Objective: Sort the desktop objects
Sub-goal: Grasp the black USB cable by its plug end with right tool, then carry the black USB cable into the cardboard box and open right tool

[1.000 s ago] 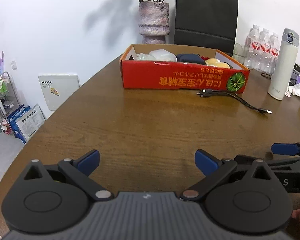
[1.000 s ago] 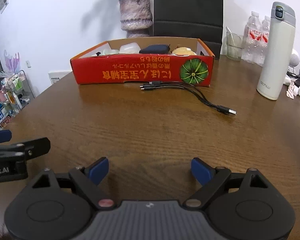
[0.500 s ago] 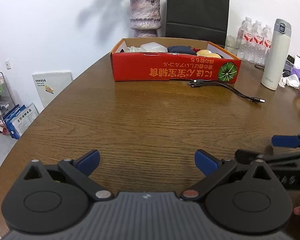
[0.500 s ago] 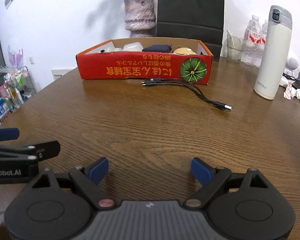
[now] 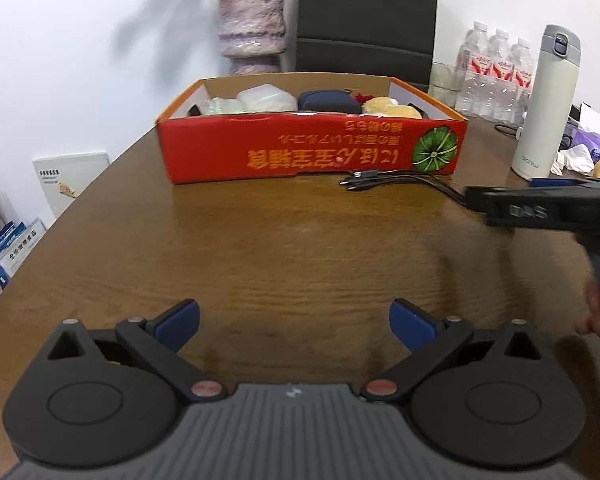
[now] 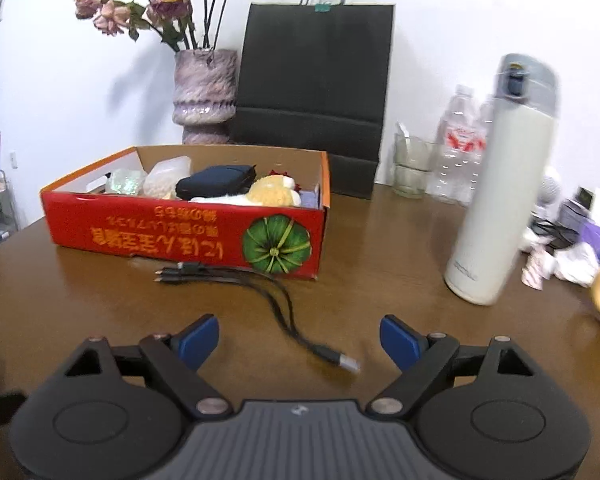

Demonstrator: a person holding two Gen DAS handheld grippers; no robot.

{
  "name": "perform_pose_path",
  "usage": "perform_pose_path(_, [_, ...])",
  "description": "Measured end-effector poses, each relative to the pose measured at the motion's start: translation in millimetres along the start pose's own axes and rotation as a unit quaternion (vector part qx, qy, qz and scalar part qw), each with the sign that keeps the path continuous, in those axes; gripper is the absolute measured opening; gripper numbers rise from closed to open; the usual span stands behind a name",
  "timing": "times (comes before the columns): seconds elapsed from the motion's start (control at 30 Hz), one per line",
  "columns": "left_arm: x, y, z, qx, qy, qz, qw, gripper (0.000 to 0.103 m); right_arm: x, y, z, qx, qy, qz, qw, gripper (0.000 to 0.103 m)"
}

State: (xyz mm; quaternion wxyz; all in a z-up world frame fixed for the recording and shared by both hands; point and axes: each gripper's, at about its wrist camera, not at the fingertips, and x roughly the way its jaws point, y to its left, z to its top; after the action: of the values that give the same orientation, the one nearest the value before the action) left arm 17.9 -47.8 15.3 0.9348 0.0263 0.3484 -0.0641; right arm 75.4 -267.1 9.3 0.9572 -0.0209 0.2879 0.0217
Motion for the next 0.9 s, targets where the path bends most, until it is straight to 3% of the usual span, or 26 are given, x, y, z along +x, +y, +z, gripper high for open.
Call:
perform_pose_path(0.07, [2,-3,2,-0.001,-0.001,0.001,1.0,0.103,18,-6,4,0.022,0.027,0.025,0.999,0.086])
perform_pose_path(0.23, [10,-4,2,-0.004,0.01,0.01,0.9999,0.103,39,1,9,-0.002,0.033,0.022,0.999,0.085])
perform_pose_path(0.33, [13,-3,3,-0.007,0.011,0.016,0.9998,0.103,46,-3,8,0.014,0.049,0.034,0.998,0.073])
perform_pose_path(0.43, [14,0,8,-0.021,0.007,0.021,0.9995,0.103,41,-8,4,0.015,0.035,0.028,0.999,0.044])
perform_pose_path(0.47, [14,2,9,-0.028,0.006,0.023,0.9993,0.103,39,-9,3,0.014,0.031,0.032,0.999,0.016])
perform_pose_path(0.5, [14,3,11,-0.034,0.004,0.024,0.9991,0.103,37,-11,2,0.017,0.032,0.036,0.999,0.006])
perform_pose_path(0.73, [0,7,13,-0.055,-0.032,0.023,0.9977,0.103,2,-9,-16,0.045,0.026,0.08,0.995,0.001])
perform_pose_path(0.77, [-2,7,12,-0.053,-0.034,0.017,0.9979,0.098,-7,-7,-20,0.046,0.02,0.086,0.995,0.001])
perform_pose_path(0.83, [-6,7,11,-0.047,-0.037,0.001,0.9982,0.049,-30,-4,-29,0.053,0.004,0.095,0.994,0.001])
perform_pose_path(0.9, [-6,7,8,-0.046,-0.023,-0.005,0.9987,0.037,-49,-1,-35,0.064,-0.005,0.105,0.992,0.001])
